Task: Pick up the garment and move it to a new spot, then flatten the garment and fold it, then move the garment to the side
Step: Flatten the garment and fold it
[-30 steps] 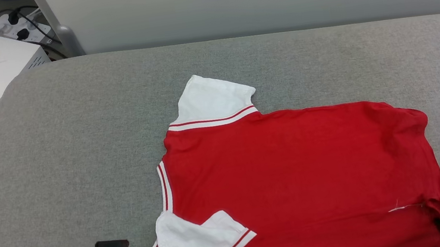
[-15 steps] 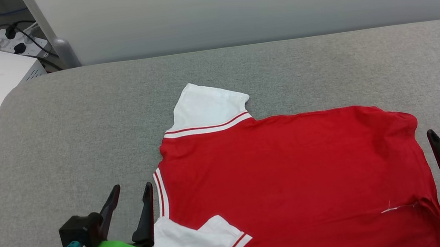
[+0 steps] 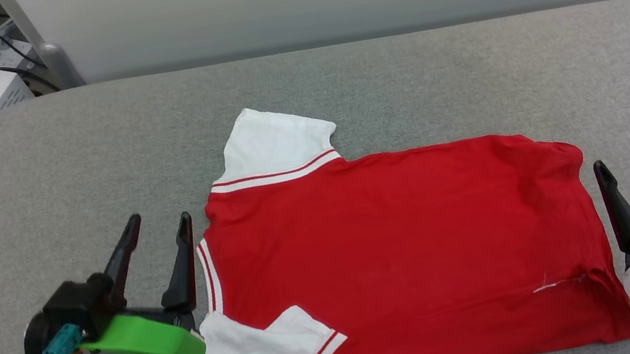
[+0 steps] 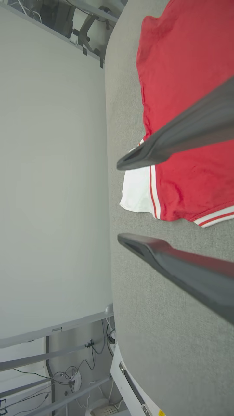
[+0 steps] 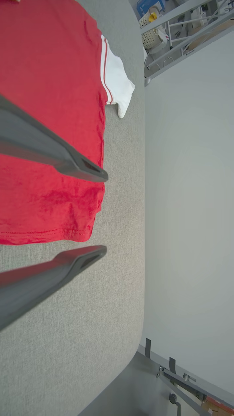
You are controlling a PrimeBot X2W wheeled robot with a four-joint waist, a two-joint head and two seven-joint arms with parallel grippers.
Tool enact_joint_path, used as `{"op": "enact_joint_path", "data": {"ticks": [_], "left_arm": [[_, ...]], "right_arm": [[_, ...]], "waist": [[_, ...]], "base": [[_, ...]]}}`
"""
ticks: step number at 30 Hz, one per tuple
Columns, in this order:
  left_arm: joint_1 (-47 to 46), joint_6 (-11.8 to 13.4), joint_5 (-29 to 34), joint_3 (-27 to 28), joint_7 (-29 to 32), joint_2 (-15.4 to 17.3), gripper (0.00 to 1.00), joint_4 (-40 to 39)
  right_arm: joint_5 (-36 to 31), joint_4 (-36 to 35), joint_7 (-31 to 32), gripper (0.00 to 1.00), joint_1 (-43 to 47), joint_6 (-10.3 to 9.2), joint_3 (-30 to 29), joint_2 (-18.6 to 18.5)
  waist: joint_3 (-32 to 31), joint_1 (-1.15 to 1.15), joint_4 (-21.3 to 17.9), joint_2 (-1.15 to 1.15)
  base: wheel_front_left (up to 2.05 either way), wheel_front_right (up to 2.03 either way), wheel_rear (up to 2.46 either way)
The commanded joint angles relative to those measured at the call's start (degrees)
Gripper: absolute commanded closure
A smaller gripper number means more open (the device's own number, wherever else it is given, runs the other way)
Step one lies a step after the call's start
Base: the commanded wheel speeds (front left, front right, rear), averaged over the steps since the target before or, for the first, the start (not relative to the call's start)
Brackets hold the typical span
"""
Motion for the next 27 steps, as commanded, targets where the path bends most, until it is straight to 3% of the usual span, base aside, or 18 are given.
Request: {"op": "enact_joint_path", "data": {"ticks": [1,7,10,18,27], "left_arm": [[-2.9,-0.8,0.6,0.0,0.3,0.5,0.0,0.3],[-15.5,-4.7,0.0,-0.9,8.6,3.1,0.0,2.3],[-22.6,-6.3,-2.2,-1.6,17.3,4.7,0.0,5.0],[-40.5,-8.2,-6.5,-5.0,40.5,8.7,0.0,13.0],[-51.0,-9.0,-10.7,-9.7,57.8,11.8,0.0,19.3]], "right_arm": [[-0.4,-0.5,-0.7,0.0,-1.5,-0.05,0.2,0.2],[-2.3,-2.0,-2.3,0.0,-4.6,-0.05,1.2,2.0],[-3.0,-2.3,-3.3,0.0,-6.4,-0.05,2.0,3.1],[-3.8,-1.2,-6.7,0.0,-10.1,-0.05,3.9,5.2],[-4.0,1.5,-9.6,0.0,-13.5,-0.05,5.0,6.8]], "waist": [[2.9,0.0,-1.8,0.64],[9.0,0.0,-5.0,0.64],[12.0,0.0,-7.0,0.64],[19.2,0.0,-11.2,0.64],[23.5,0.0,-14.5,0.64]], "base": [[0.0,0.0,0.0],[0.0,0.0,0.0],[0.0,0.0,0.0],[0.0,0.0,0.0],[0.0,0.0,0.0]]}}
